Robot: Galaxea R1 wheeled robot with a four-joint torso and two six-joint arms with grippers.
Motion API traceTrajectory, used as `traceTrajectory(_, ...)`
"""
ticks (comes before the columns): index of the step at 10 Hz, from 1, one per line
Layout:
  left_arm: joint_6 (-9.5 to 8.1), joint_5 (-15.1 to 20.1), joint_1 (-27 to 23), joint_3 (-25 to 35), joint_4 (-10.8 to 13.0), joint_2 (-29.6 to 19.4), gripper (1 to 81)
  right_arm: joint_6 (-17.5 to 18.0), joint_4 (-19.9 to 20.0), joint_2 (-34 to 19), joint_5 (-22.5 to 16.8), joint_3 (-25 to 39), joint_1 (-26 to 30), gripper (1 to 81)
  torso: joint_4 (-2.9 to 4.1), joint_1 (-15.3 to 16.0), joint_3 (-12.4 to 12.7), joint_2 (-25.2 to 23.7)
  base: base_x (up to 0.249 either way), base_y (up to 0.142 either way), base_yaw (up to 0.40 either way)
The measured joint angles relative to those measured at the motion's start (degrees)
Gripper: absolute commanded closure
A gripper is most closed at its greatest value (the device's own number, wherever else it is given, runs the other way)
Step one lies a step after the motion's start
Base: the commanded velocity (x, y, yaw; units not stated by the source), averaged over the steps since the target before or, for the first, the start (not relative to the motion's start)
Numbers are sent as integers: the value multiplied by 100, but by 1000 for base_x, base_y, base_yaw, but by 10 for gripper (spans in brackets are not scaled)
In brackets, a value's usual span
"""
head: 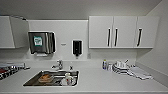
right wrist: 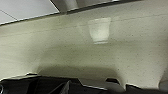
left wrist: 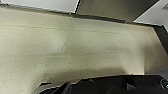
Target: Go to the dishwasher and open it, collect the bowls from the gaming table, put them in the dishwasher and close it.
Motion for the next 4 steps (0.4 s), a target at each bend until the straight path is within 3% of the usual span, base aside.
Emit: traceTrajectory(4, 0, 0, -20, -7, 0, 94, 10, -2, -375, 720, 274, -1050, -152, 10, 0, 0, 2, 0, 0, 0, 0)
